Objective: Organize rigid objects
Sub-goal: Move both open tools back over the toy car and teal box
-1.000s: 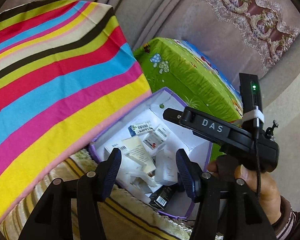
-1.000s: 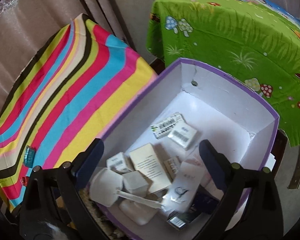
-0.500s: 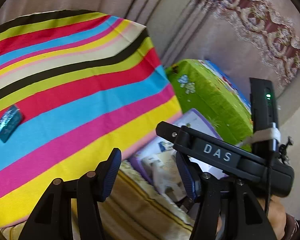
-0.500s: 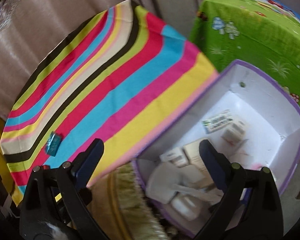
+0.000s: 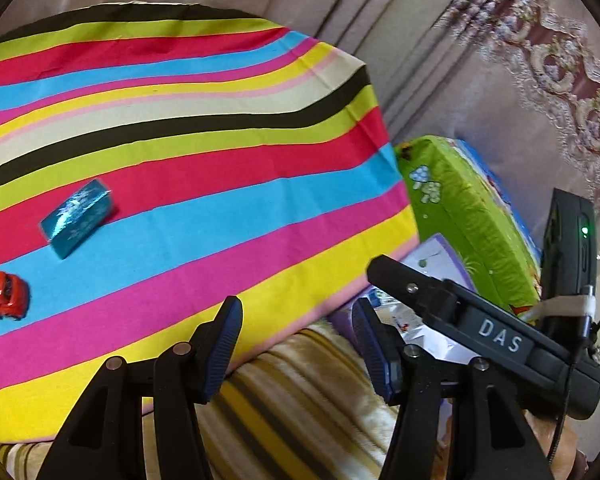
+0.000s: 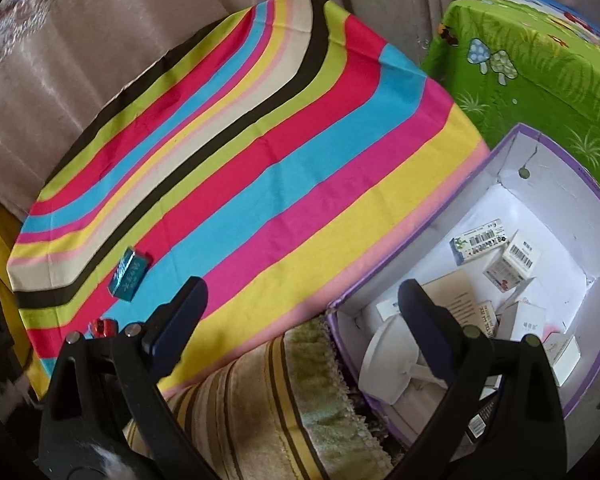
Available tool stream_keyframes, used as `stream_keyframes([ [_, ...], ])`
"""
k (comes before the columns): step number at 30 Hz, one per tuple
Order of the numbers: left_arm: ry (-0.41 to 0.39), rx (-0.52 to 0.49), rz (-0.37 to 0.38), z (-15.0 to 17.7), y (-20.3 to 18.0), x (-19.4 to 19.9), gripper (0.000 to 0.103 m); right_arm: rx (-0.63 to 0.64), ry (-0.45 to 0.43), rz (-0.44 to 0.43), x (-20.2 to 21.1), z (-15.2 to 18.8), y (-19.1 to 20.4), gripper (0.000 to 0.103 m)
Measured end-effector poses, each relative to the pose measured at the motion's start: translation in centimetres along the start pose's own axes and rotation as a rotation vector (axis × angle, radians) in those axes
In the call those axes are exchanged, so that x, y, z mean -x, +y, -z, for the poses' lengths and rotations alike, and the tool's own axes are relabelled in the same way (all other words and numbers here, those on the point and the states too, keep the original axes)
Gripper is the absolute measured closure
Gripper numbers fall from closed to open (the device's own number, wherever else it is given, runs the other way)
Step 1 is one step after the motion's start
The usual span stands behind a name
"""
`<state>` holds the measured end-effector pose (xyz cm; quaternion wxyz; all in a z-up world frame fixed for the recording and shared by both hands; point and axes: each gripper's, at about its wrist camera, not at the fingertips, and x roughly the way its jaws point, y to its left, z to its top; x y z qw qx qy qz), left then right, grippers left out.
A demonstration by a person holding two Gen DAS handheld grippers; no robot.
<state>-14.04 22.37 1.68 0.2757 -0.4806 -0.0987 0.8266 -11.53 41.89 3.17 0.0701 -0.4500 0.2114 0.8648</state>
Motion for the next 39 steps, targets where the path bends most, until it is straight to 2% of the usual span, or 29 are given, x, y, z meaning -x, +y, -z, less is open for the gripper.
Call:
stream_keyframes([
  [8, -0.022, 0.065, -0.026, 0.1, 3.2, 1.4, 0.045, 0.01, 0.018, -0.004, -0.6, 0.5, 0.2, 0.006],
  [17, -0.074, 0.135, -0.099, 0.0, 7.3, 3.6, 0.045, 0.05, 0.055, -0.012, -1.3, 1.4, 0.9, 0.006],
  [20, -0.089, 0.154, -0.141, -0.1, 8.4, 4.0, 0.045, 0.067, 0.058, -0.012, -1.4, 1.6, 1.2, 0.006],
  [23, -0.102, 0.17, -0.22, -0.2, 10.0, 4.6, 0.045, 0.079, 0.07, -0.013, -1.6, 1.8, 1.4, 0.006],
  [26, -0.107, 0.198, -0.27, -0.3, 12.1, 5.3, 0.04, 0.097, 0.081, -0.013, -1.8, 1.9, 1.8, 0.006],
  [34, -0.114, 0.325, -0.3, 0.8, 18.6, 7.6, 0.039, 0.213, 0.109, -0.025, -2.3, 2.2, 4.4, 0.006],
  [37, -0.082, 0.318, -0.295, 1.3, 19.7, 7.5, 0.03, 0.262, 0.127, -0.033, -2.6, 2.4, 5.5, 0.006],
  [39, -0.069, 0.331, -0.291, 1.6, 20.6, 7.6, 0.03, 0.292, 0.138, -0.047, -2.8, 2.6, 6.2, 0.006],
])
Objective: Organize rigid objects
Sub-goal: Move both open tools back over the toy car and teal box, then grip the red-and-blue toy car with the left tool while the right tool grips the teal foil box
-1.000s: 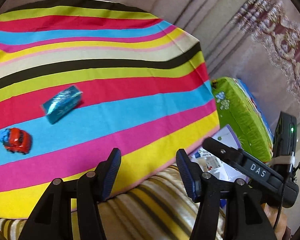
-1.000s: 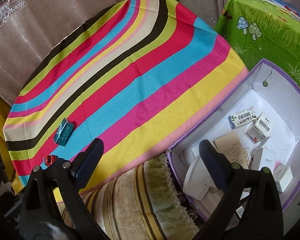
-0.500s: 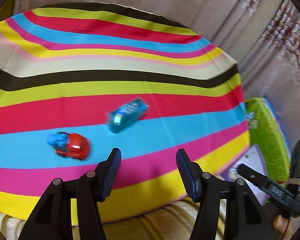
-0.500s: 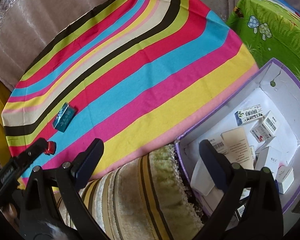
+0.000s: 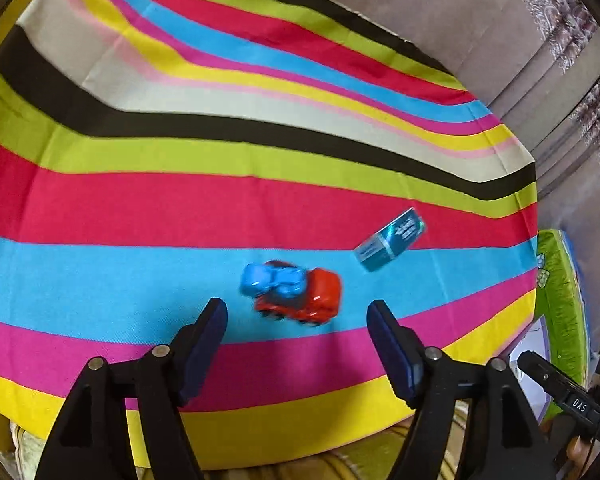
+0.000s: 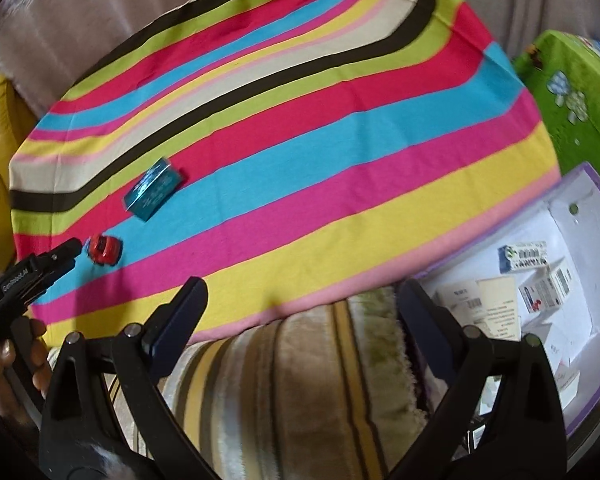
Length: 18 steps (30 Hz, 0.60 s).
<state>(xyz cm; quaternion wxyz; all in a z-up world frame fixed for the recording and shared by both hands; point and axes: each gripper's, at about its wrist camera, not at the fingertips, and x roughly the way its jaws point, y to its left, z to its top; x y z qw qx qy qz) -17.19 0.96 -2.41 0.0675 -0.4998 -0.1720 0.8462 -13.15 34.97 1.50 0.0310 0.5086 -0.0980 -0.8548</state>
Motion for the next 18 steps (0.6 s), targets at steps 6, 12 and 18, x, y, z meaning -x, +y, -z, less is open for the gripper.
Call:
stream_keyframes([
  [6, 0.033, -0.066, -0.063, 0.2, -0.9, -1.1, 0.028, 0.093, 0.027, -0.049, -0.7, -0.3, 2.4, 0.006],
  [12, 0.068, -0.129, -0.113, 0.1, -1.9, -2.7, 0.028, 0.187, 0.027, -0.063, -1.5, -1.1, 4.9, 0.006],
  [18, 0.077, -0.181, -0.142, -0.4, -2.9, -3.8, 0.028, 0.269, 0.046, -0.075, -2.6, -1.7, 7.0, 0.006],
])
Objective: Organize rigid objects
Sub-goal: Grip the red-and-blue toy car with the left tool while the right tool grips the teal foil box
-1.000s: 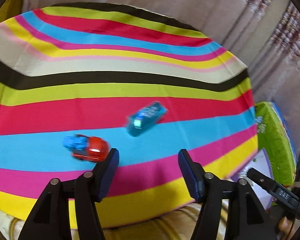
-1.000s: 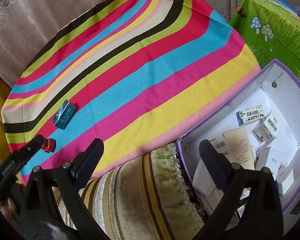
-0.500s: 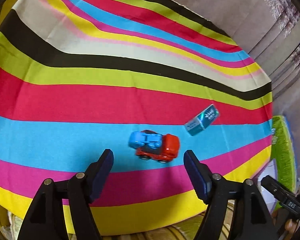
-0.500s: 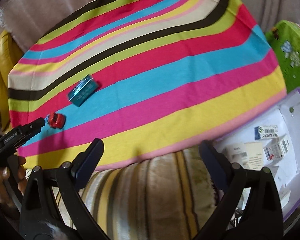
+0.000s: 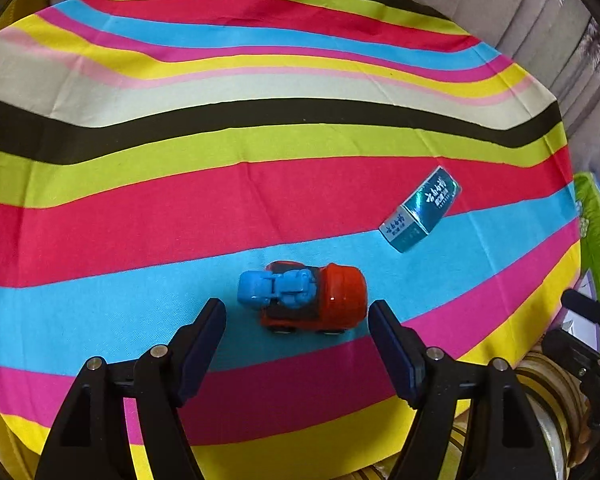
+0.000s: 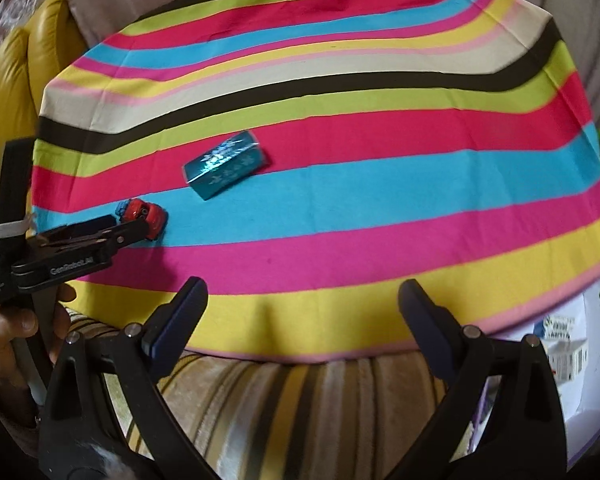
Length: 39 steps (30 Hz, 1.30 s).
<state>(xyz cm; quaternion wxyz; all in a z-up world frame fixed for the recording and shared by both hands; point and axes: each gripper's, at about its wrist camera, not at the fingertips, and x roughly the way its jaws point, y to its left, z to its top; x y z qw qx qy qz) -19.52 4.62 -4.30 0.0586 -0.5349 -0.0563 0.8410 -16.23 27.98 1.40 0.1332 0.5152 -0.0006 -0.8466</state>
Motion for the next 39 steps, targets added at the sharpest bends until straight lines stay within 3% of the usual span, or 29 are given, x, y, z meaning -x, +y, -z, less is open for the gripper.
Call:
stream_keyframes([
  [17, -0.02, -0.01, -0.021, -0.5, -0.2, -0.3, 0.035, 0.197, -0.044, -0.007, -3.0, -3.5, 4.6, 0.006],
  [26, -0.06, 0.113, -0.029, -0.3, 2.2, 0.1, 0.035, 0.318, -0.067, -0.001, -5.3, -5.8, 5.9, 0.006],
  [39, -0.111, 0.178, -0.041, -0.2, 2.8, 0.8, 0.035, 0.399, -0.03, 0.012, -8.4, -6.7, 7.7, 0.006],
])
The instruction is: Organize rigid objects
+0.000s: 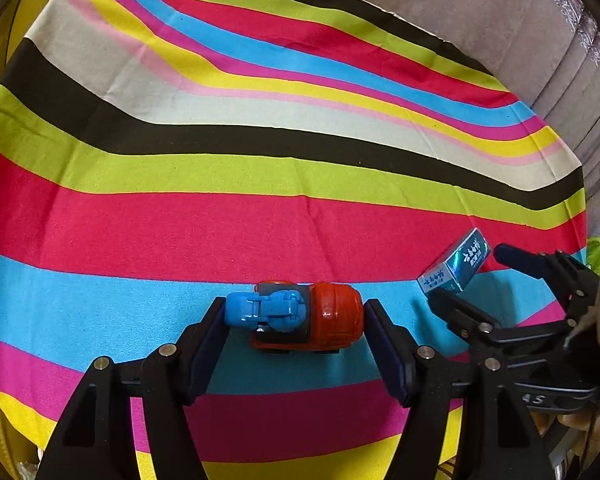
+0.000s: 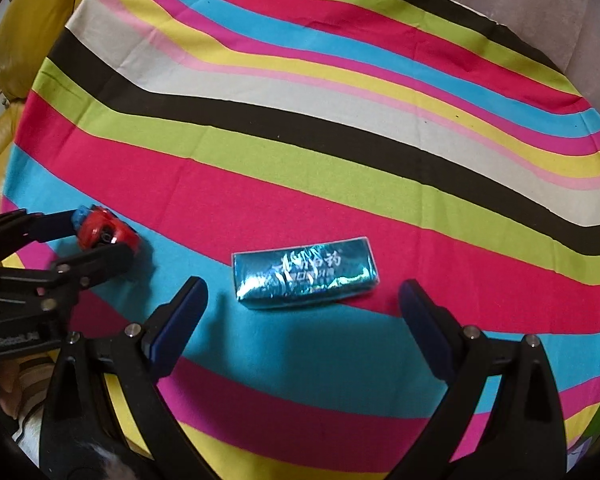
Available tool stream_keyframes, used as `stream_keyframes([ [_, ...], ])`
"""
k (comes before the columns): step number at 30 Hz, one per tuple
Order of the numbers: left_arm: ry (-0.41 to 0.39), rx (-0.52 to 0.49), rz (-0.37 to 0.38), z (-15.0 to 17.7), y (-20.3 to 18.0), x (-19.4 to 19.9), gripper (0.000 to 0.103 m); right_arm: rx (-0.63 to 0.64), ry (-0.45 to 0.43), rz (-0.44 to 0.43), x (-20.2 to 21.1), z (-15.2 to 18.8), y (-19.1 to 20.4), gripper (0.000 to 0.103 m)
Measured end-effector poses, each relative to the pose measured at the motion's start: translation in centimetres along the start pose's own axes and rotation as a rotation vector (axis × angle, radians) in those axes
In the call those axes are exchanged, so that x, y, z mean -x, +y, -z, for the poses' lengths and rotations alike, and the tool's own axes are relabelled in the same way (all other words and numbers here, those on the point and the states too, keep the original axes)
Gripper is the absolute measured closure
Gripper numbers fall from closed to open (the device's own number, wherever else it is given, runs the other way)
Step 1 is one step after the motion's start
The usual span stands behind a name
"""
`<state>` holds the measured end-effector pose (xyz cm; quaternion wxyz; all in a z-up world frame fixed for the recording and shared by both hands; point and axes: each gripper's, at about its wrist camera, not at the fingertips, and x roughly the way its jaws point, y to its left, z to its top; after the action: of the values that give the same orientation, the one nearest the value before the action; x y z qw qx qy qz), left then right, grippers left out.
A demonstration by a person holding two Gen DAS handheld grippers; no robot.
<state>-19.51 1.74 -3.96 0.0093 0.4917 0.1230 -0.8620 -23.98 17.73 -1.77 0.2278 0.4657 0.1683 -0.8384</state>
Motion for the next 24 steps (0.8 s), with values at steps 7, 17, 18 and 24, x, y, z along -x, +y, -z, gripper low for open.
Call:
stream_keyframes([
  [7, 0.001, -0.006, -0.001, 0.0, 0.2, 0.0, 0.035, 0.008, 0.023, 0.009, -1.2, -0.1, 0.0, 0.006],
  [17, 0.001, -0.007, -0.001, 0.2, 0.6, 0.0, 0.035, -0.016, 0.039, -0.001, -1.7, 0.0, -0.3, 0.026],
  [18, -0.001, -0.008, -0.001, 0.2, 0.5, 0.1, 0.035, -0.016, 0.039, 0.0, -1.6, 0.1, -0.3, 0.026],
  [24, -0.019, -0.024, -0.016, 0.3, -0.2, 0.6, 0.035, -0.045, 0.027, 0.032, -0.2, 0.6, -0.4, 0.026],
])
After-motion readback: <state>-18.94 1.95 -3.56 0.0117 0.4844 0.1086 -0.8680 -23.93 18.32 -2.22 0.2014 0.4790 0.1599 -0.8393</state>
